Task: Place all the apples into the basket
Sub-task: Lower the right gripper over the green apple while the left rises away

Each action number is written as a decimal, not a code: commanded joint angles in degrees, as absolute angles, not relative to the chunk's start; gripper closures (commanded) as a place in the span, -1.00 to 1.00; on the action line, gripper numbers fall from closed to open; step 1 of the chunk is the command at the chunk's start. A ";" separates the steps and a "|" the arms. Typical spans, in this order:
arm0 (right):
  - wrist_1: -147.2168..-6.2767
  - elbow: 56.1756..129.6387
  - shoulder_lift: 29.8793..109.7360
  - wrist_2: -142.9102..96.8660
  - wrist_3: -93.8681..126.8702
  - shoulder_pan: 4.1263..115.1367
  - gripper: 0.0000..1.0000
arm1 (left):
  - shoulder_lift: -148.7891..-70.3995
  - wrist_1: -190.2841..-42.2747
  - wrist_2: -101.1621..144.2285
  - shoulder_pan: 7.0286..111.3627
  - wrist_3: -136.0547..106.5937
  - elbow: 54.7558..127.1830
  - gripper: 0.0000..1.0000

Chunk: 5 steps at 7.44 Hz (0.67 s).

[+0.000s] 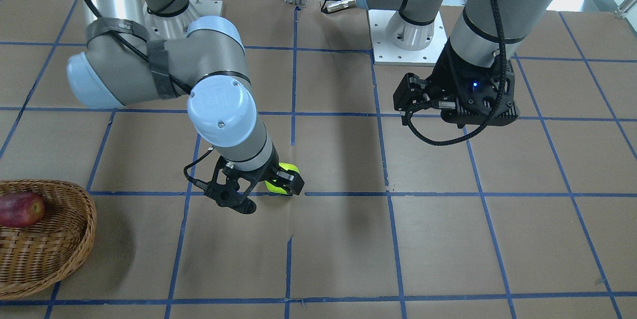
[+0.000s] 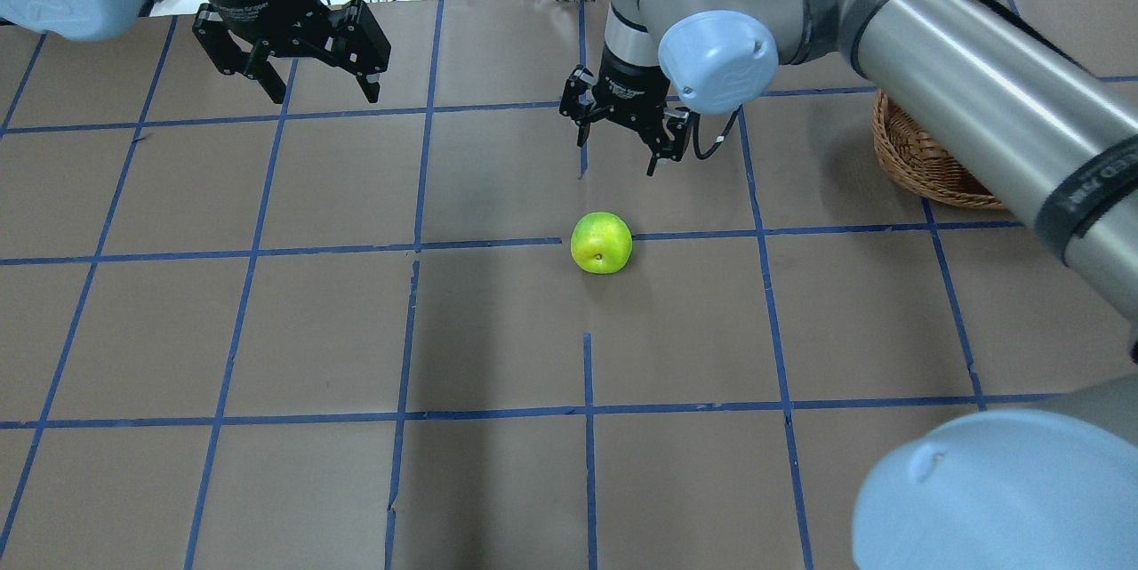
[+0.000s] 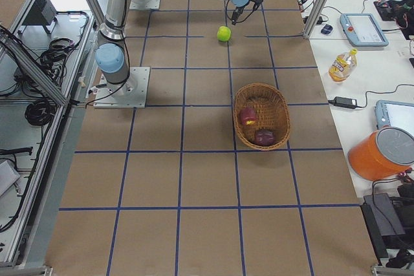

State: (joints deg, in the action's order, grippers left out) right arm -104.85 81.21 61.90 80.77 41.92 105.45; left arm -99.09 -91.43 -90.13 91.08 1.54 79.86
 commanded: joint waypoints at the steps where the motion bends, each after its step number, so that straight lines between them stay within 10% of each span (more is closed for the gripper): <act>1: -105.29 83.22 59.07 80.24 43.33 107.40 -1.00 | -98.70 -91.93 -90.17 91.14 1.41 80.07 -1.00; 5: -105.12 85.25 58.71 81.04 42.81 107.40 -1.00 | -98.09 -91.85 -90.26 91.14 1.41 81.12 -1.00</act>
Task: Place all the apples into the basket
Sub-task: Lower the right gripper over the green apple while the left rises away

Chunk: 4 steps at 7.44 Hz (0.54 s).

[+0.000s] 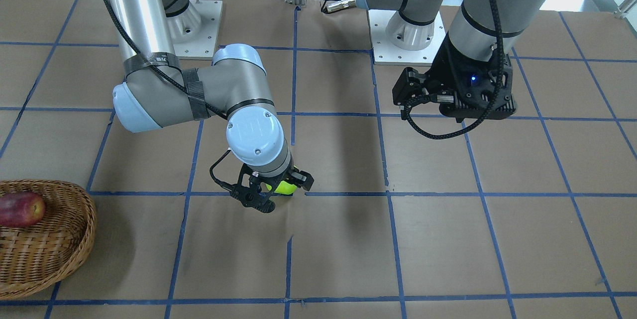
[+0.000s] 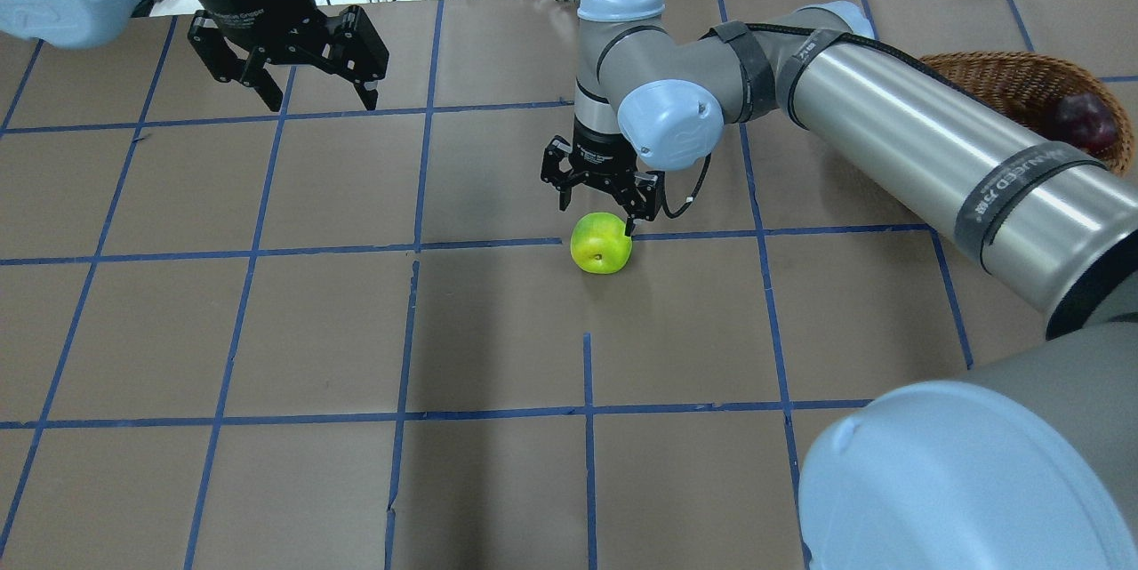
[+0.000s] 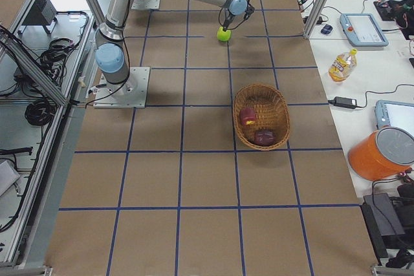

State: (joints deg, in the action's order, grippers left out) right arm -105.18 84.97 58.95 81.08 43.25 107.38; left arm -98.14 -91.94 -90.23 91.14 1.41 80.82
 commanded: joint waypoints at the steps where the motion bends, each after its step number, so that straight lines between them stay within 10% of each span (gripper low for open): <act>1: -105.20 85.34 58.28 81.12 42.80 107.49 -1.00 | -98.09 -91.76 -90.26 91.14 1.41 81.12 -1.00; 4: -106.17 87.53 56.70 81.04 42.80 107.49 -1.00 | -98.17 -91.76 -90.26 91.14 1.32 81.12 -1.00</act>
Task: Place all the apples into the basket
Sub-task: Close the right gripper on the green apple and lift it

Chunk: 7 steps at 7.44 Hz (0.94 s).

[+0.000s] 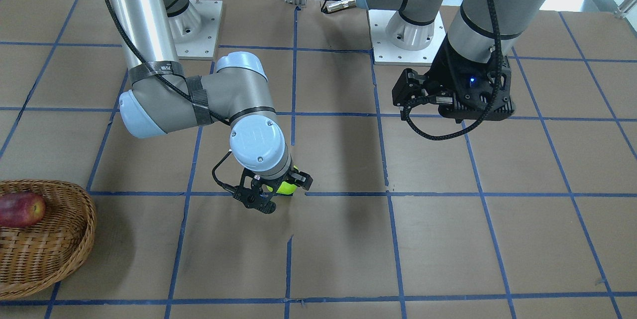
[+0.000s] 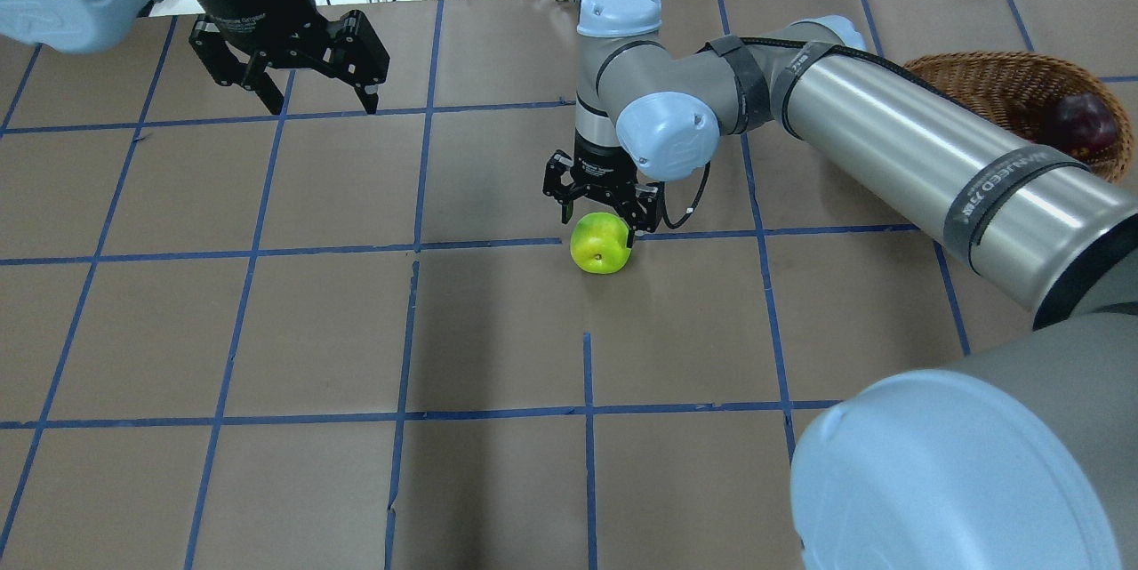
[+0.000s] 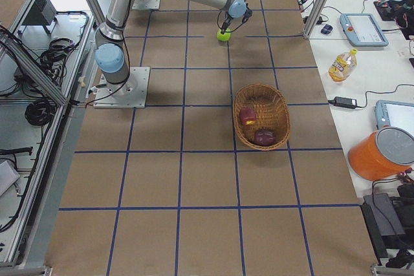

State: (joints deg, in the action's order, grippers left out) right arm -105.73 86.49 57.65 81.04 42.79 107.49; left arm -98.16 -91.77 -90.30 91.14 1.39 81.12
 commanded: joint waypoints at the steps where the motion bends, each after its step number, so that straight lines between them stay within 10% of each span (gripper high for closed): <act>1: -106.35 87.71 56.34 81.04 43.06 107.49 -1.00 | -98.09 -91.84 -90.18 91.14 1.32 81.12 -1.00; 2: -110.44 87.89 56.34 81.21 43.07 107.49 -0.89 | -98.00 -91.85 -90.26 91.14 1.32 81.12 -1.00; 4: -112.33 87.80 56.34 81.21 42.90 107.40 0.99 | -97.91 -91.93 -90.26 91.14 1.32 81.12 -1.00; 7: -106.57 81.51 61.59 82.52 42.11 102.60 1.00 | -97.91 -91.85 -90.26 91.14 1.32 81.12 -1.00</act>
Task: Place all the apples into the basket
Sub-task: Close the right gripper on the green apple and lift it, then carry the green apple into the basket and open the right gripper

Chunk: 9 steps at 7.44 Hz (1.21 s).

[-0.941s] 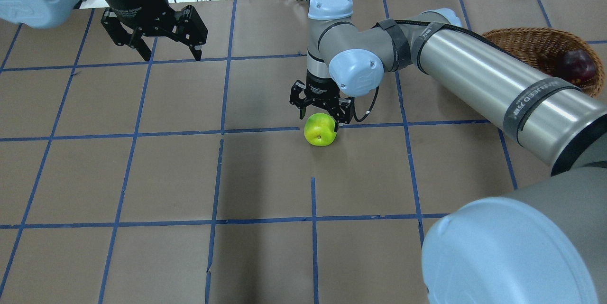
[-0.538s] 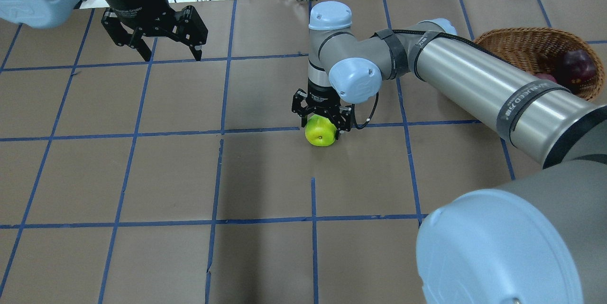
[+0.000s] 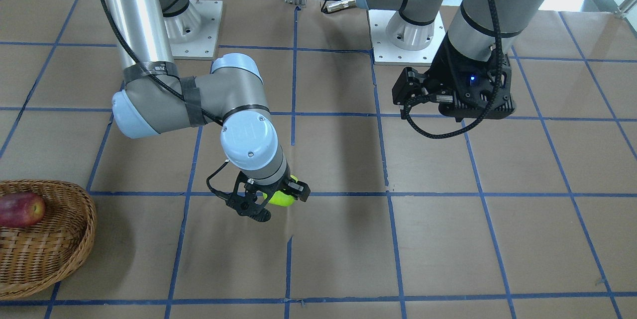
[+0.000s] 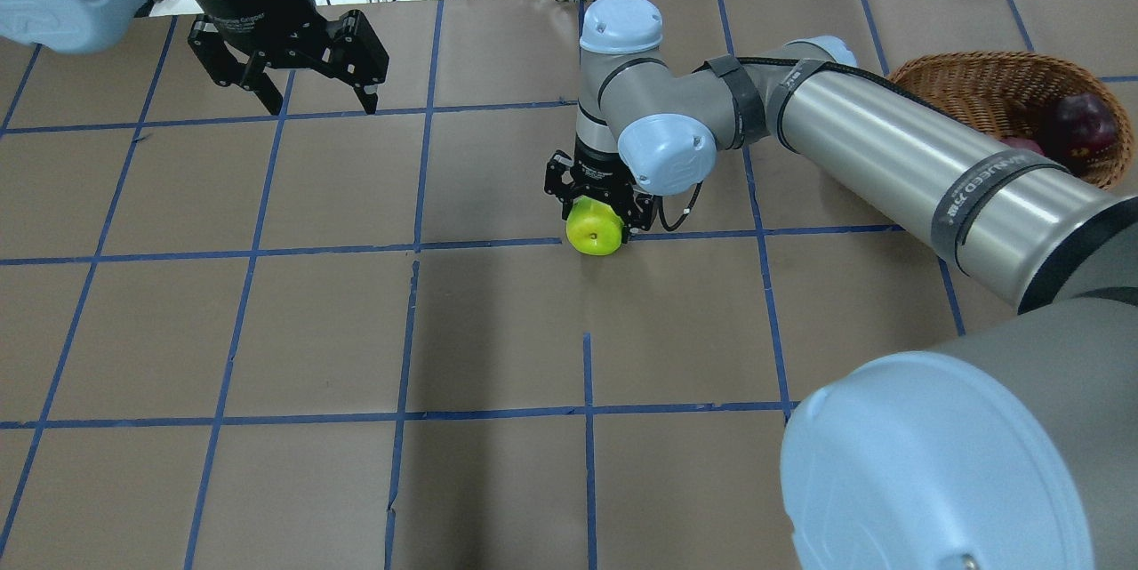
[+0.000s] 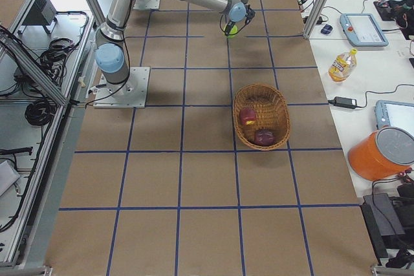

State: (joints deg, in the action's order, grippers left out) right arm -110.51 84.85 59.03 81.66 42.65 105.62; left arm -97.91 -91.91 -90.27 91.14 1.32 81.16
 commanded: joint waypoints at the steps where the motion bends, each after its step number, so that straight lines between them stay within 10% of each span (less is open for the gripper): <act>1: -99.39 77.21 62.57 84.27 36.18 97.61 1.00 | -98.00 -91.85 -90.26 91.14 1.32 81.12 -1.00; 9: -96.20 72.95 58.02 93.77 -8.96 67.85 1.00 | -98.00 -91.84 -90.26 91.14 1.32 81.12 -1.00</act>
State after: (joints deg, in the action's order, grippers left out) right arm -92.97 72.69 59.91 92.80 -7.25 68.83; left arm -97.98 -91.81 -90.26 91.14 1.32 81.12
